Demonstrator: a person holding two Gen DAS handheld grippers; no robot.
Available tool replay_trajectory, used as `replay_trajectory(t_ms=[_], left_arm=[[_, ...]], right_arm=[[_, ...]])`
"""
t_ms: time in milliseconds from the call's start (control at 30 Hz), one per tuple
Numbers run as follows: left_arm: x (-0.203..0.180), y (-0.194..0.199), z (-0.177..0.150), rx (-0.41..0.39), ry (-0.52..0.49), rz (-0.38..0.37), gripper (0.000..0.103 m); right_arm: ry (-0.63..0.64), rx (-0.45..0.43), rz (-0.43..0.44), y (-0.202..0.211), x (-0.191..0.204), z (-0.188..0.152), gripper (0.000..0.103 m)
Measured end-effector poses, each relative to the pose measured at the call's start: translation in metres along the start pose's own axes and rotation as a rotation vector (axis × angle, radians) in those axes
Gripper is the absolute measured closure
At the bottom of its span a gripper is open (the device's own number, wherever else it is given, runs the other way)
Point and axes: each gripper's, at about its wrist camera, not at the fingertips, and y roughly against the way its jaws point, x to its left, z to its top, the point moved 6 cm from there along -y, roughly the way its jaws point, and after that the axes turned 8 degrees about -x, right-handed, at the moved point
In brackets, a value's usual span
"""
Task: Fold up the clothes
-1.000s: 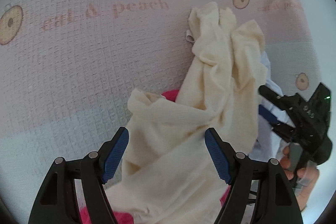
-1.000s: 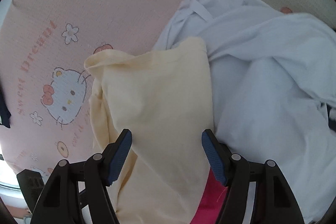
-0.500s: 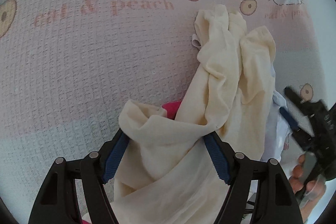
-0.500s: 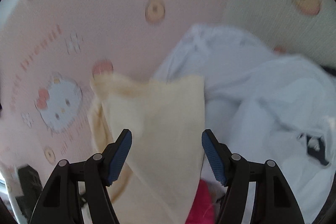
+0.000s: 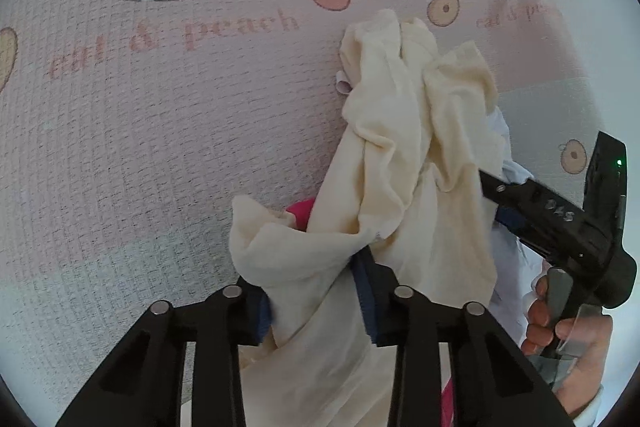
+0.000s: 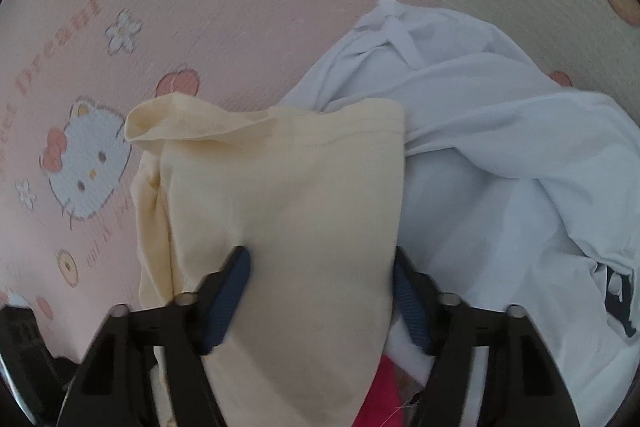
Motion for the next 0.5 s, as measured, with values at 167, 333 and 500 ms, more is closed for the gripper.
replay_trajectory(t_ms=[167, 333, 500], left_arm=[[0.005, 0.012, -0.006, -0.006, 0.029, -0.036, 0.082], [0.003, 0.028, 0.001, -0.03, 0.039, -0.078, 0.089], [0.01, 0.061, 0.0, -0.082, 0.043, -0.086, 0.092]], right_arm=[[0.025, -0.003, 0.006, -0.006, 0.006, 0.002, 0.095], [-0.011, -0.049, 0.095, 0.011, 0.006, 0.009, 0.096], [-0.117, -0.04, 0.273, 0.036, 0.016, 0.009, 0.096]])
